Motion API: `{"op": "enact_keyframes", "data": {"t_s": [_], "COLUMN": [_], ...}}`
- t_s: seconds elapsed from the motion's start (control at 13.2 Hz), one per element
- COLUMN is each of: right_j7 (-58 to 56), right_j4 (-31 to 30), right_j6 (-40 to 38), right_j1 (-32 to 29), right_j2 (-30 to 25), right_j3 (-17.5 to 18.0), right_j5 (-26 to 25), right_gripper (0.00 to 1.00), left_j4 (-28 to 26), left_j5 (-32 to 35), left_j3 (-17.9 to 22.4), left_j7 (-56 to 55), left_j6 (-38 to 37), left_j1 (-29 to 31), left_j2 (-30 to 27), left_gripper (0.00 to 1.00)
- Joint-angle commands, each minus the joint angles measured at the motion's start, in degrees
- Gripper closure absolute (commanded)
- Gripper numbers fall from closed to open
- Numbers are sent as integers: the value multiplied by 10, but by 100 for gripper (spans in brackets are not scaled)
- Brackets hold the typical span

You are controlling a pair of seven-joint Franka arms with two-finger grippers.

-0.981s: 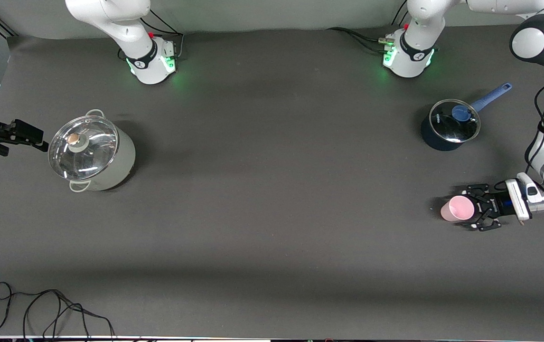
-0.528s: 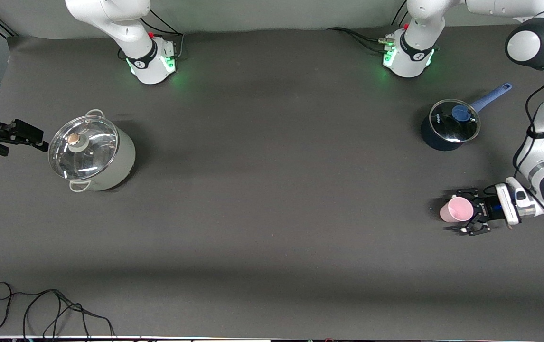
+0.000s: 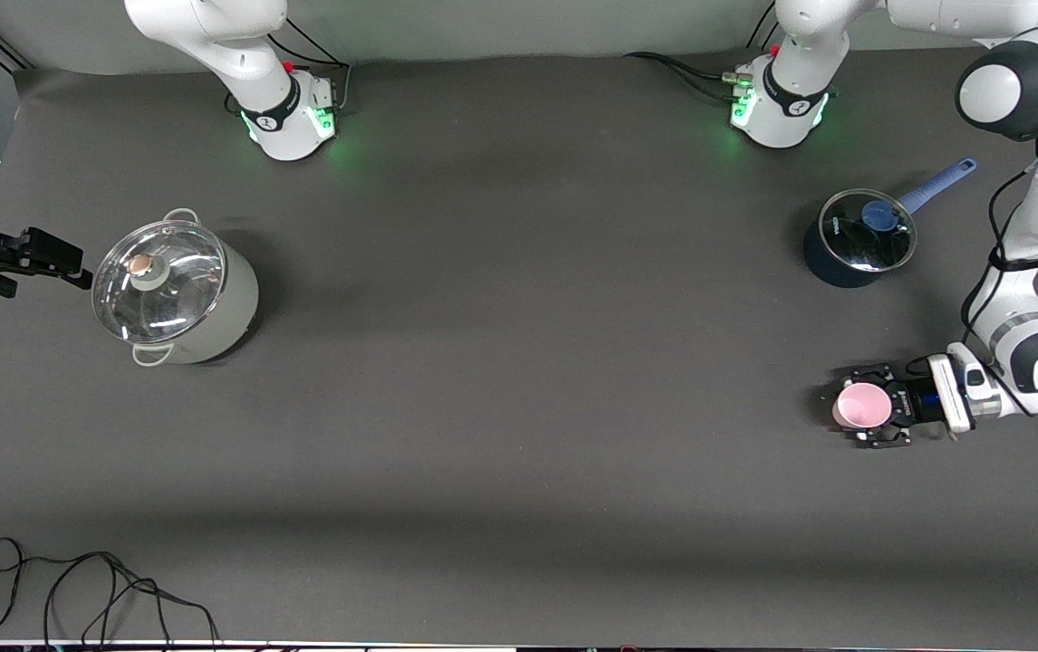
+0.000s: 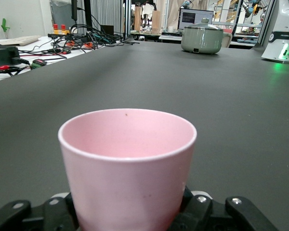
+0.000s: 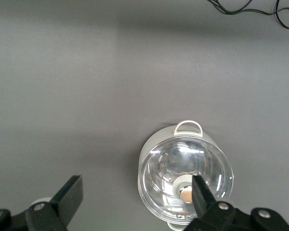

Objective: Transfer pink cup from left to right arm
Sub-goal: 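Close the left gripper around the pink cup, then carry the pink cup with the left gripper toward the right gripper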

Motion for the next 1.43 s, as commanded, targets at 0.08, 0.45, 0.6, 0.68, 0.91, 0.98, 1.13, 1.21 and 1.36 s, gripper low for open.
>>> {"op": "enact_keyframes", "data": {"t_s": [0.08,0.45,0.6,0.68,0.91,0.98,1.13,1.21,1.36], "right_j7": [9,10,12,12,92,133,208,254,379], "right_j4": [7,7,6,7,8,9,7,9,9], "right_j6": [-5,-5,-7,-14,-18,-18,-25,-32,-34], "right_j1": [2,2,2,-1,-1,0,3,2,3], "right_j2": [2,2,-1,-2,-6,-6,-9,-9,-12], "right_j3": [-1,-1,-2,-2,-13,-13,-14,-14,-13], "right_j5": [-1,-1,-1,-1,0,-1,-1,-1,-1], "right_gripper": [0,0,0,0,0,0,0,0,0], "left_j4": [30,38,36,37,41,45,48,52,60], "left_j5": [-9,-15,-47,-74,-161,-181,-200,-200,-200], "left_j3": [2,-68,-109,-118,-150,-175,-226,-248,-284], "left_j7": [5,7,4,0,-13,-14,-17,-32,-59], "left_j6": [-9,40,103,132,233,278,359,392,451], "left_j1": [-37,-77,-91,-113,-182,-195,-208,-210,-231], "left_j2": [9,5,6,5,2,3,3,2,-1], "left_gripper": [100,100,100,100,100,100,100,100,100]}}
